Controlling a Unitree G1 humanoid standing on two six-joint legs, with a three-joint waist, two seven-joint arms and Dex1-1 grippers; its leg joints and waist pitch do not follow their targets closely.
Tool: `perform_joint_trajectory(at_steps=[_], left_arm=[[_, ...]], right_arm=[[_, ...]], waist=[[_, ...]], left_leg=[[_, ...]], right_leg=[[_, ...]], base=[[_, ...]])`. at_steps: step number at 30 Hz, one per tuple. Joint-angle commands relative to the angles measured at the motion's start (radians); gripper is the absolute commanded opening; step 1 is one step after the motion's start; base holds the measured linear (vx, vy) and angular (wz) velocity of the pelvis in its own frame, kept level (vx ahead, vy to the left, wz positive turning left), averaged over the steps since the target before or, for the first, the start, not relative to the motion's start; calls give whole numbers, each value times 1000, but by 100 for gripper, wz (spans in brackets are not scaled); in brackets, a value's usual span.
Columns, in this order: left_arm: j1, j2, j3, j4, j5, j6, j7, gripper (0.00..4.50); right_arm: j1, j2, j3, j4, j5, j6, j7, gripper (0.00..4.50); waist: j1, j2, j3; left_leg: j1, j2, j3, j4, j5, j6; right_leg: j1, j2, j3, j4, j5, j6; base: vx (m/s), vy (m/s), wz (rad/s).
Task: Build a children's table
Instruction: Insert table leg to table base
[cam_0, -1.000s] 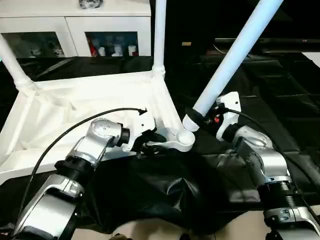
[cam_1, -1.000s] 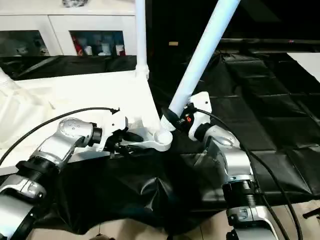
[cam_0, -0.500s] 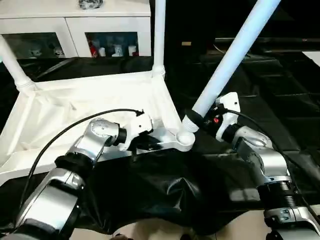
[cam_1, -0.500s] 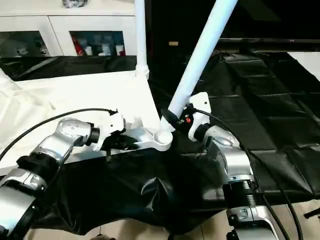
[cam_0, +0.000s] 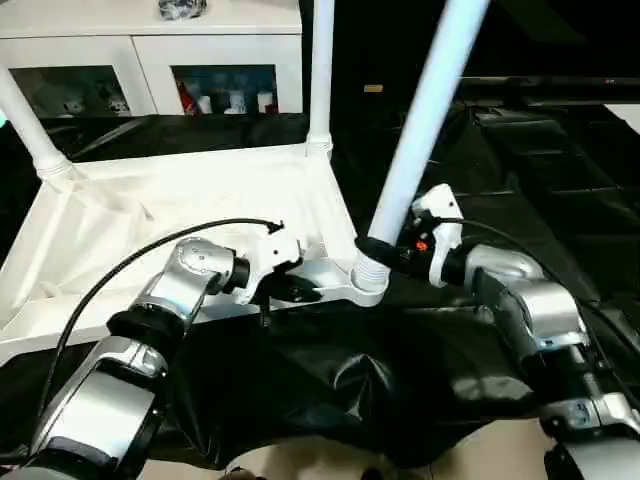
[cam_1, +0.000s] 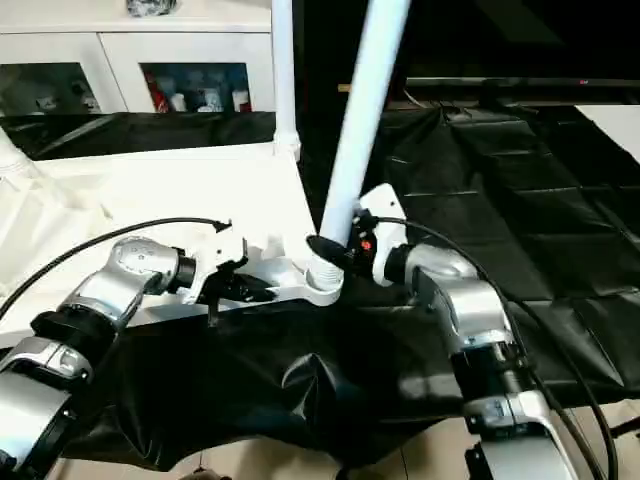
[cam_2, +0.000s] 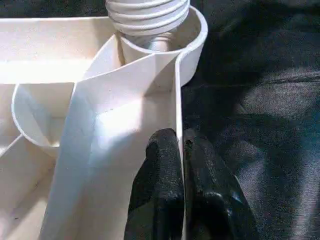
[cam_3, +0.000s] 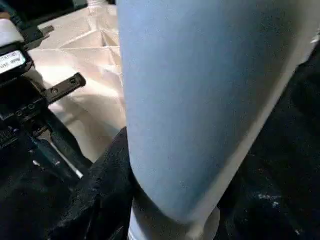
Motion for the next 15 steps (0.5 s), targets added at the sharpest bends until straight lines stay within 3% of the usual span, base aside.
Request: perform_joint_trajectory(at_steps=[1,3,4,5,6,8,15], left_arm=[[15,-8,17,-21,-22,4,8,0],[15,-10,21,-19,-16,3,16,0],[18,-9,24,-23,-12,3,23,0],[18,-9,24,-24,-12,3,23,0],[19,-8,24,-26,-11,3,26,0],[23,-9,24,-34,-6,6,28,0],[32,-6,15,-65,10,10,45,0]], right_arm=[[-12,-11,21,25,-17,36,14,188],[-18,-19,26,20,-6,58,31,188],[-18,-25,33,10,4,81,49,188],[-18,-26,33,9,4,82,50,188],[-18,-28,37,6,5,89,58,188],[-18,-33,51,1,1,100,77,188],[-29,-31,53,5,-6,105,79,188]], waist=[[8,2,-78],[10,2,-78],[7,-17,-79],[12,-8,-79],[12,-7,-77],[12,-11,-77],[13,-12,-77]], left_leg=[[8,35,-9,-63,-202,37],[8,36,-10,-63,-199,38],[6,36,-7,-63,-195,43],[7,37,-10,-63,-185,45],[8,38,-8,-62,-185,46],[6,35,-7,-61,-186,46],[8,37,-8,-62,-182,39]], right_leg=[[68,-61,52,-62,-290,-191],[69,-60,52,-61,-287,-188],[70,-59,52,-63,-290,-183],[71,-62,52,-58,-293,-184],[68,-62,53,-61,-298,-180],[68,-62,52,-63,-321,-170],[65,-63,53,-63,-327,-164]], base=[[0,0,0],[0,0,0],[0,0,0],[0,0,0],[0,0,0],[0,0,0],[0,0,0]])
